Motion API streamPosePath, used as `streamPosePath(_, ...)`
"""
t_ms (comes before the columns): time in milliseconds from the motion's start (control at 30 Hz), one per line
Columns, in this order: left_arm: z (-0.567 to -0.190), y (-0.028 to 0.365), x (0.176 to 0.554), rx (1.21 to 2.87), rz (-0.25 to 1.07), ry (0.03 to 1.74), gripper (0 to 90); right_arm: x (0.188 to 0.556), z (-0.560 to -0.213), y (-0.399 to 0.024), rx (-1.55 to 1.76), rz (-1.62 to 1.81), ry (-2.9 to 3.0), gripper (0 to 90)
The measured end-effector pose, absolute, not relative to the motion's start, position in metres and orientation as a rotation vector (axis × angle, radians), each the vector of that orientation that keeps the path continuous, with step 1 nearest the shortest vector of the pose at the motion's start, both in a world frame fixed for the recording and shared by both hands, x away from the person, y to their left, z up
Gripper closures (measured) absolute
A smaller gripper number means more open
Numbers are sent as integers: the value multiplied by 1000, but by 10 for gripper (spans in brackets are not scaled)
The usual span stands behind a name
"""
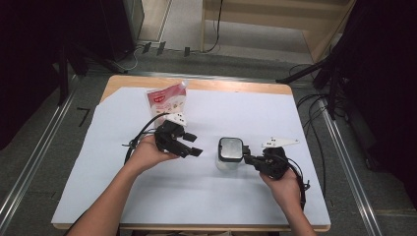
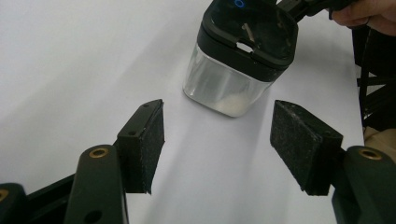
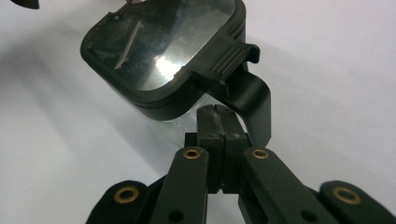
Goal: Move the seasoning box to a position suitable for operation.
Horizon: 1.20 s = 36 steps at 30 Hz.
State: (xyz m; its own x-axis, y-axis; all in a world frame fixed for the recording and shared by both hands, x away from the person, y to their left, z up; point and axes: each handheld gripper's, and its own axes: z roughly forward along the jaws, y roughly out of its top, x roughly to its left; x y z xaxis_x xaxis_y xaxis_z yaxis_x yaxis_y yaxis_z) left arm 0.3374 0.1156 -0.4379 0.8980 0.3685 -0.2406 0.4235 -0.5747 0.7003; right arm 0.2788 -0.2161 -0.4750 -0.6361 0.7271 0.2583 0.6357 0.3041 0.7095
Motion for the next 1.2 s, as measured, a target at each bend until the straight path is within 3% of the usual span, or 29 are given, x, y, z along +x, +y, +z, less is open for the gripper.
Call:
streamPosePath(500, -431, 99, 338, 2224, -86, 503, 353, 282, -463, -238, 1318, 1255, 2372, 900)
streamPosePath(733, -439, 86, 346, 2243, -162, 488, 346, 294, -469, -235, 1333, 1233, 2390, 900)
streamPosePath(1100, -444, 67, 355, 2255, -230, 442, 147, 295, -472, -233, 1344, 1221, 2390, 900)
streamPosePath(1200, -447, 62, 358, 2264, -227, 434, 138, 296, -473, -233, 1352, 1217, 2390, 900)
